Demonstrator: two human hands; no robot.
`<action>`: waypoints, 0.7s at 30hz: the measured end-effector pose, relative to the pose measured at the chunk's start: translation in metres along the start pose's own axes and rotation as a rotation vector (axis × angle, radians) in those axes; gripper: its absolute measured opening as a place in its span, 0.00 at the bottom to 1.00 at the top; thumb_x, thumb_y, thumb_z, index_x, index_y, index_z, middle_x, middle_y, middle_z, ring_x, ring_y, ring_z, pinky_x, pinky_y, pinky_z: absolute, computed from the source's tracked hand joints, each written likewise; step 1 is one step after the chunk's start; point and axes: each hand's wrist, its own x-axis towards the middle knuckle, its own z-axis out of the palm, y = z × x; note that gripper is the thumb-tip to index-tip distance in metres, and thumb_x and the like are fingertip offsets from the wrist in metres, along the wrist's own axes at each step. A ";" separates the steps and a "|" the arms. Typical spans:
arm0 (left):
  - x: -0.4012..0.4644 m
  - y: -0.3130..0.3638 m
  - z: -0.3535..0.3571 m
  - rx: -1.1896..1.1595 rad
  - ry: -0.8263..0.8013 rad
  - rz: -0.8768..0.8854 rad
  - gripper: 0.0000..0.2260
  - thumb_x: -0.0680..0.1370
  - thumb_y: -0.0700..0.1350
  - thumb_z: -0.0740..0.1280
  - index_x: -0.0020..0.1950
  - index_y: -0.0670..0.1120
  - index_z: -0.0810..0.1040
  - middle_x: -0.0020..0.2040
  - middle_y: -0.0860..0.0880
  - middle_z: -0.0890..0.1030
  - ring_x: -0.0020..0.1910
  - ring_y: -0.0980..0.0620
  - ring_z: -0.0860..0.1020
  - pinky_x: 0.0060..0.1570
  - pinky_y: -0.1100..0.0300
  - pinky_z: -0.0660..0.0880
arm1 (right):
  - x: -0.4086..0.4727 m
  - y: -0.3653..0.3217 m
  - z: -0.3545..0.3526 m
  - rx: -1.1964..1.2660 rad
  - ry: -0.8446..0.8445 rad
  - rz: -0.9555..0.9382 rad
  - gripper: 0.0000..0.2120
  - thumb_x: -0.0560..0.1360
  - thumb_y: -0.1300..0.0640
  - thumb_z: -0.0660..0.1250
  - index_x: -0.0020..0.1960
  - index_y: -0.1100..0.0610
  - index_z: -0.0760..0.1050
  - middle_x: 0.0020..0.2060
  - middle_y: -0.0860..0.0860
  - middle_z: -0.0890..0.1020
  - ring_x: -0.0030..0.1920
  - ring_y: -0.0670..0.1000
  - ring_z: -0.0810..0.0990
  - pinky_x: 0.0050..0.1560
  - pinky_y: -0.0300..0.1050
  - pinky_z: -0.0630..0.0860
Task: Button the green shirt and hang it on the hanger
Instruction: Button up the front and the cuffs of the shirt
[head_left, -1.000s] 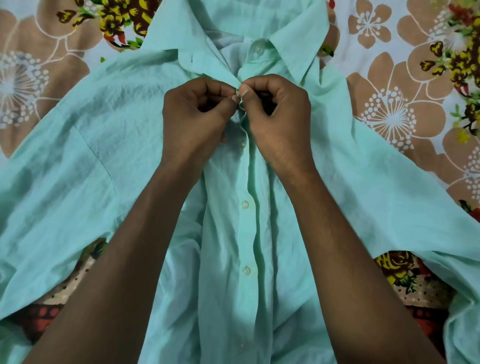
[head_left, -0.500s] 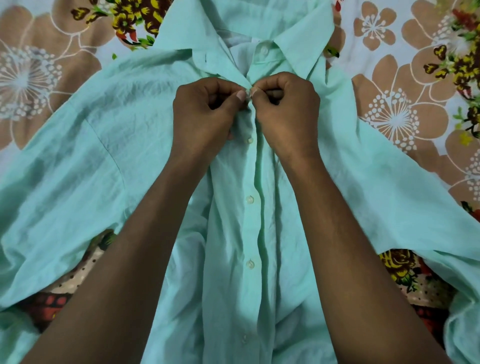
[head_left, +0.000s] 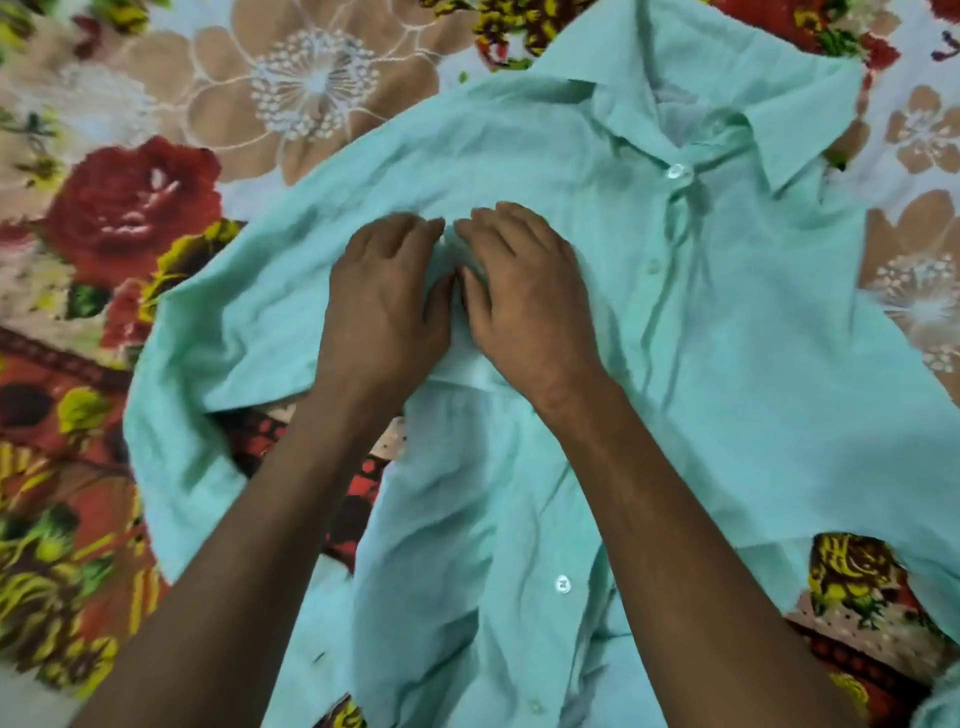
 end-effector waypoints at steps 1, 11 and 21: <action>-0.005 -0.006 -0.002 0.063 0.001 -0.001 0.20 0.80 0.46 0.66 0.70 0.40 0.77 0.67 0.38 0.79 0.68 0.36 0.76 0.68 0.43 0.72 | 0.001 -0.002 0.002 0.004 -0.029 -0.019 0.17 0.79 0.57 0.65 0.66 0.59 0.80 0.65 0.55 0.82 0.70 0.58 0.77 0.69 0.56 0.73; -0.127 -0.083 -0.050 0.190 0.003 -0.226 0.22 0.81 0.45 0.62 0.73 0.35 0.72 0.66 0.34 0.77 0.65 0.34 0.75 0.68 0.42 0.70 | -0.027 -0.100 0.052 -0.071 -0.296 -0.397 0.20 0.80 0.51 0.64 0.69 0.57 0.78 0.68 0.59 0.79 0.73 0.62 0.74 0.74 0.61 0.69; -0.203 -0.075 -0.069 0.076 0.362 -0.439 0.18 0.78 0.47 0.71 0.63 0.38 0.77 0.61 0.38 0.76 0.61 0.38 0.74 0.62 0.53 0.67 | -0.110 -0.136 0.041 0.143 -0.337 -0.233 0.11 0.80 0.52 0.68 0.55 0.59 0.82 0.49 0.56 0.81 0.51 0.59 0.79 0.52 0.55 0.76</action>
